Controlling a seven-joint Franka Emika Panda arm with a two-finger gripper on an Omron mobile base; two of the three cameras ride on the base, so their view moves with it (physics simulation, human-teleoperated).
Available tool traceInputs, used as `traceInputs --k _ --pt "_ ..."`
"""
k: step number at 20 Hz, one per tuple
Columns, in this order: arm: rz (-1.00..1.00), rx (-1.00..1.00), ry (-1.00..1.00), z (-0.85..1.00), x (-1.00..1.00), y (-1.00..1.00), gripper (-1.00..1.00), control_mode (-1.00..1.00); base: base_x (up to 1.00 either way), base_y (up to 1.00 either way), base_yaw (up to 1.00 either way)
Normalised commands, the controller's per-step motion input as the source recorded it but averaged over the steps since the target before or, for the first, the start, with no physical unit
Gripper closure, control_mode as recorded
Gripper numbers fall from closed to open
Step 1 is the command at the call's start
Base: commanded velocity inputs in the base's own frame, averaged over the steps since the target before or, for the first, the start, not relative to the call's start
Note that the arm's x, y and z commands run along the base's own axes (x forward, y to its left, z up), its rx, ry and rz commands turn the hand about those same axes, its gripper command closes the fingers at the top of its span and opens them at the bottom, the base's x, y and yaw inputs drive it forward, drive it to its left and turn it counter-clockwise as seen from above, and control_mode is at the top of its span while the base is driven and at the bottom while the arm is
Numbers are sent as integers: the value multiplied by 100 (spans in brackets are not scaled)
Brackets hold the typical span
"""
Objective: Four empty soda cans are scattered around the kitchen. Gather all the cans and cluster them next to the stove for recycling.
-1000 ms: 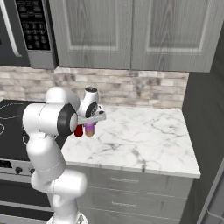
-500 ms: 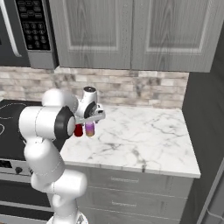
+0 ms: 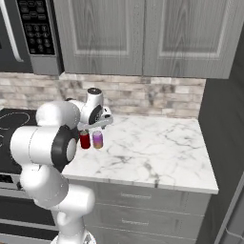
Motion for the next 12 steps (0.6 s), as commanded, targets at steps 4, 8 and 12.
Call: traceInputs --k 4,8,12 --pt "0 0 -10 30 -45 0 -100 -100 0 0 0" --pt "0 0 -18 6 -59 0 -100 -100 0 0 0" --pt "0 0 -23 11 -68 0 -100 -100 0 0 0"
